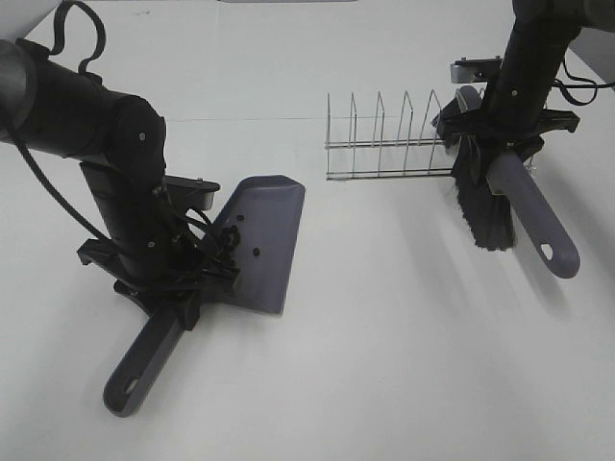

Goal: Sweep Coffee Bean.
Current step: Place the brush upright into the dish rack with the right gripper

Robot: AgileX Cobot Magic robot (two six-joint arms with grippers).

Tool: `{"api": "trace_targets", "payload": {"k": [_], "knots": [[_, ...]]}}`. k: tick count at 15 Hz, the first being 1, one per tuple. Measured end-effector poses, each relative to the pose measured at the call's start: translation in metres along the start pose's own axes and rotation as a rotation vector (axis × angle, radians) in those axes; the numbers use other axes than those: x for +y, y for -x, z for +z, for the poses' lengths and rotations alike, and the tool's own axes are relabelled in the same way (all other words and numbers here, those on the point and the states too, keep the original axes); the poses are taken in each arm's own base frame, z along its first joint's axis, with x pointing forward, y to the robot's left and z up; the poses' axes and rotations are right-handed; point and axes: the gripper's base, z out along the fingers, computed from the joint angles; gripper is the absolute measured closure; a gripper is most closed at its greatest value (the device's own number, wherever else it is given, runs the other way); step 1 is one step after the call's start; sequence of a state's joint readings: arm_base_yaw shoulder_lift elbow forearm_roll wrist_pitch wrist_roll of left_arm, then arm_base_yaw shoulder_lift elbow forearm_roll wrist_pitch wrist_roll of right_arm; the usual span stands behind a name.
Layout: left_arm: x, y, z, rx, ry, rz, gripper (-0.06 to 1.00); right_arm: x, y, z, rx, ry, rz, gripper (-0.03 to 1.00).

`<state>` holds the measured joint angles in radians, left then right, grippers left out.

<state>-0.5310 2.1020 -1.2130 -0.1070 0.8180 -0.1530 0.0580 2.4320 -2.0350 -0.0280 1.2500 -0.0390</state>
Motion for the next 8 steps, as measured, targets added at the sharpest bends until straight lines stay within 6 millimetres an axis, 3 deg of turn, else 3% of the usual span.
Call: {"api": "trace_targets", "payload": {"k": [8], "knots": [[-0.001,0.000,0.000,0.002,-0.012,-0.011,0.62,-0.012,0.017,-0.009,-0.088,0.082,0.054,0.66]]}}
